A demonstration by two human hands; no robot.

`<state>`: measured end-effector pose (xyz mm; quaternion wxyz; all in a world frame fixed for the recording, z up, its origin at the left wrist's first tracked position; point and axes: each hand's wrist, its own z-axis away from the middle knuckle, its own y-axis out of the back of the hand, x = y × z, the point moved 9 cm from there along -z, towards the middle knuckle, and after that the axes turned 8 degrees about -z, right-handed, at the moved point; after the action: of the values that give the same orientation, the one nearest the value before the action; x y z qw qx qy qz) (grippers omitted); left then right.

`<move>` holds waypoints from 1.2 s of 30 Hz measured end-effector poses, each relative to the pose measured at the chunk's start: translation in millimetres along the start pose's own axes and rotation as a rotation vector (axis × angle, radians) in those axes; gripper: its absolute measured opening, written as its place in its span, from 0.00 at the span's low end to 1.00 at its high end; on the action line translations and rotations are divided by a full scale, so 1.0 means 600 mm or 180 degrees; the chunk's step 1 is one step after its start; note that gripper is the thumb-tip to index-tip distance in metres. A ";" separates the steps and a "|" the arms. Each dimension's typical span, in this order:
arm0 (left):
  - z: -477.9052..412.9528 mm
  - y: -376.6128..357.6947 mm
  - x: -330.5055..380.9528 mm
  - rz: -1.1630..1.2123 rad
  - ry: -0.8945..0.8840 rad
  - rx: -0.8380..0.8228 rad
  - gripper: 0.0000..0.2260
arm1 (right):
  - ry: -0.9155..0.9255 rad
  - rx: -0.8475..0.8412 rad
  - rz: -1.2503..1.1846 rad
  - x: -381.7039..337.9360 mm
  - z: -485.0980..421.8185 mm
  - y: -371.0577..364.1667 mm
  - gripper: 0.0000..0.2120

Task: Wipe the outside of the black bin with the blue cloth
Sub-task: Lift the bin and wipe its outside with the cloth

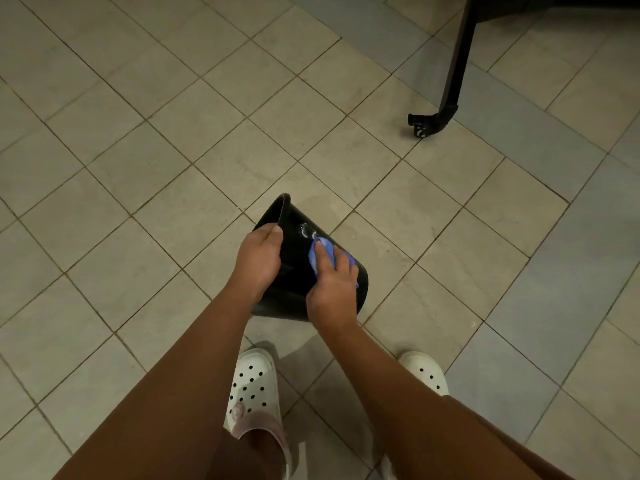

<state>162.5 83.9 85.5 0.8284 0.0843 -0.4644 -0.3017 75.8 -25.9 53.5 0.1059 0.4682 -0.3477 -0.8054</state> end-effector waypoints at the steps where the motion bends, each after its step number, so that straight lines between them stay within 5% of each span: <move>1: 0.000 -0.001 0.003 -0.0048 -0.0017 0.0001 0.14 | -0.0054 0.0062 0.0023 -0.005 0.008 0.000 0.35; 8: -0.004 0.009 0.004 -0.0429 -0.0245 -0.0019 0.14 | 0.0702 -0.0103 -0.0165 -0.068 -0.009 -0.023 0.34; 12: 0.001 0.002 0.003 -0.0493 -0.0353 -0.0154 0.14 | 0.0465 -0.0129 -0.0216 -0.011 -0.038 -0.010 0.34; 16: 0.005 -0.007 -0.010 0.0140 0.0276 -0.0495 0.12 | 0.0703 0.0002 -0.0199 -0.007 -0.028 0.003 0.28; 20: 0.016 -0.018 -0.041 0.0923 0.1211 -0.0615 0.25 | 0.1024 0.0287 -0.0418 -0.013 -0.012 0.022 0.25; 22: 0.014 -0.019 -0.048 0.0692 0.1333 -0.0495 0.30 | 0.1129 0.0391 -0.0330 -0.015 -0.009 0.031 0.25; 29: 0.000 -0.013 -0.038 0.0165 0.0999 -0.0282 0.26 | 0.0672 0.0497 -0.0805 0.013 0.028 0.007 0.18; 36: -0.004 -0.014 -0.020 0.0191 0.0553 -0.0341 0.19 | 0.1112 0.0375 -0.0728 -0.064 0.043 -0.022 0.21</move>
<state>156.2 83.6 71.8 0.8776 0.0518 -0.3763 -0.2926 77.2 14.5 79.2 0.0450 0.6424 -0.3151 -0.6972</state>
